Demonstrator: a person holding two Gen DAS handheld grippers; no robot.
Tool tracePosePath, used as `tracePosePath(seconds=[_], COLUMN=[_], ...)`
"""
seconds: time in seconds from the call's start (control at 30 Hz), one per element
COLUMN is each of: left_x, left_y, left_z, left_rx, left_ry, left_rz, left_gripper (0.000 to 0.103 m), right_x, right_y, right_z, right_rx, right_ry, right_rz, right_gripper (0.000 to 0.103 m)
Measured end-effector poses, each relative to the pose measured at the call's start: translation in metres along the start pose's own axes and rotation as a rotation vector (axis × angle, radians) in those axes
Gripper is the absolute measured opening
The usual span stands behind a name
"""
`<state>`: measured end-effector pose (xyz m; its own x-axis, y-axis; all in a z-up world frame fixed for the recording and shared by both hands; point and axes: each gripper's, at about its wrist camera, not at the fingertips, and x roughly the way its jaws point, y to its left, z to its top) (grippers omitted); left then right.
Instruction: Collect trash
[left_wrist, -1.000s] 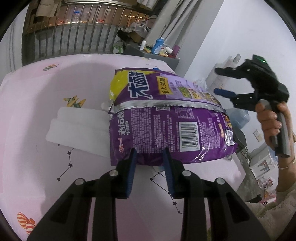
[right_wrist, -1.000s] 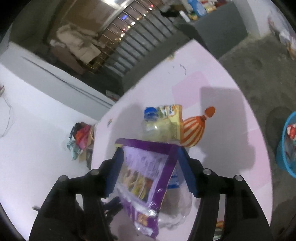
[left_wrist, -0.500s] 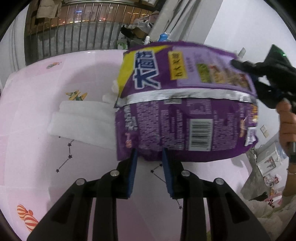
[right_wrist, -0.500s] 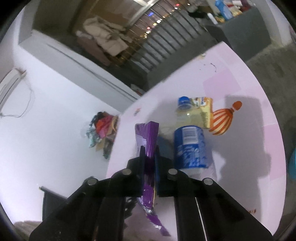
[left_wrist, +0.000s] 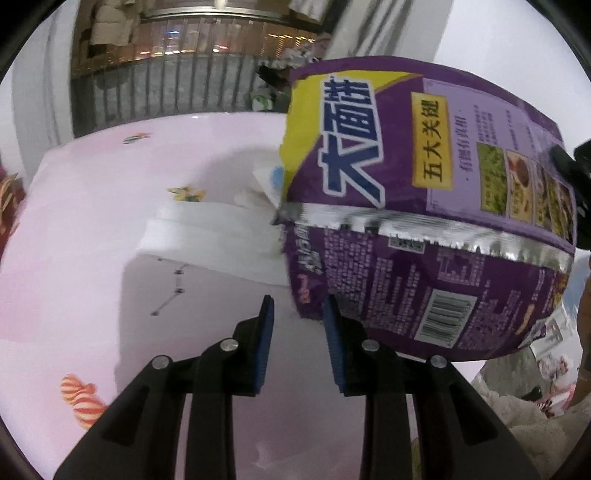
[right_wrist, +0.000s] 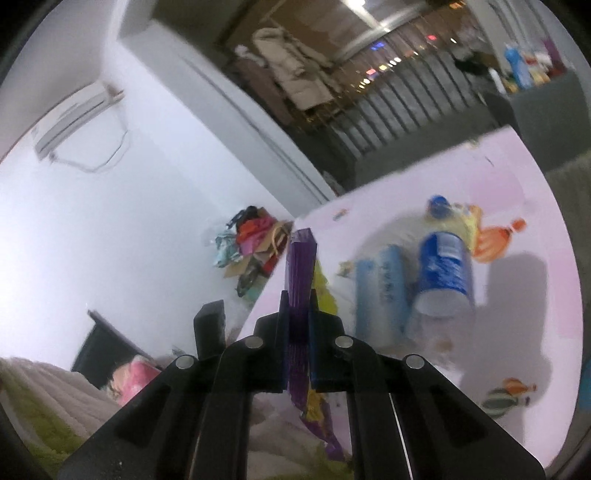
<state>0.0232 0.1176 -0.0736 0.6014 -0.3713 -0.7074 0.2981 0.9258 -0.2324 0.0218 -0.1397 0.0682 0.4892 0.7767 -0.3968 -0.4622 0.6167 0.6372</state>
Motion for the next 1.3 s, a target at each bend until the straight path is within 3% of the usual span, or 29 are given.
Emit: tracePosePath(seconds=[0.17, 0.33, 0.47, 0.5, 0.53, 0.6, 0.73, 0.9, 0.97, 1.07, 1.23, 1.3], left_x=[-0.037, -0.083, -0.108, -0.112, -0.116, -0.118, -0.116, -0.104, -0.097, -0.079, -0.051, -0.044], left_y=[0.035, 0.079, 0.108, 0.113, 0.121, 0.129, 0.143, 0.148, 0.145, 0.144, 0.148, 0.155], left_z=[0.003, 0.003, -0.001, -0.004, -0.008, -0.015, -0.029, -0.030, -0.029, -0.021, -0.006, -0.003], left_rx=[-0.095, -0.196, -0.267, -0.286, -0.315, -0.344, -0.394, -0.418, -0.432, -0.459, -0.496, -0.519], left_ry=[-0.087, -0.207, -0.256, -0.260, -0.261, -0.247, -0.195, -0.172, -0.162, -0.129, -0.079, -0.063], left_rz=[0.070, 0.205, 0.293, 0.312, 0.349, 0.377, 0.381, 0.269, 0.169, 0.072, 0.031, 0.021], left_gripper=[0.027, 0.027, 0.027, 0.026, 0.026, 0.027, 0.027, 0.027, 0.027, 0.030, 0.040, 0.040], right_x=[0.028, 0.076, 0.136, 0.147, 0.161, 0.190, 0.207, 0.174, 0.170, 0.173, 0.197, 0.201], right_y=[0.059, 0.123, 0.162, 0.163, 0.161, 0.146, 0.112, 0.077, 0.054, 0.021, 0.007, 0.000], right_z=[0.006, 0.013, -0.016, -0.027, -0.038, -0.061, -0.072, -0.040, -0.027, -0.025, -0.053, -0.057], right_rx=[-0.245, -0.526, -0.799, -0.831, -0.853, -0.822, -0.630, -0.373, -0.264, -0.155, -0.119, -0.118], right_ry=[-0.025, -0.068, -0.017, 0.021, 0.076, 0.192, 0.357, 0.299, 0.275, 0.287, 0.411, 0.420], right_rz=[-0.061, -0.140, -0.190, -0.178, -0.158, -0.114, -0.009, 0.042, -0.031, -0.167, -0.302, -0.307], right_gripper=[0.006, 0.006, 0.011, 0.017, 0.041, 0.068, 0.070, 0.070, 0.063, 0.040, 0.006, 0.004])
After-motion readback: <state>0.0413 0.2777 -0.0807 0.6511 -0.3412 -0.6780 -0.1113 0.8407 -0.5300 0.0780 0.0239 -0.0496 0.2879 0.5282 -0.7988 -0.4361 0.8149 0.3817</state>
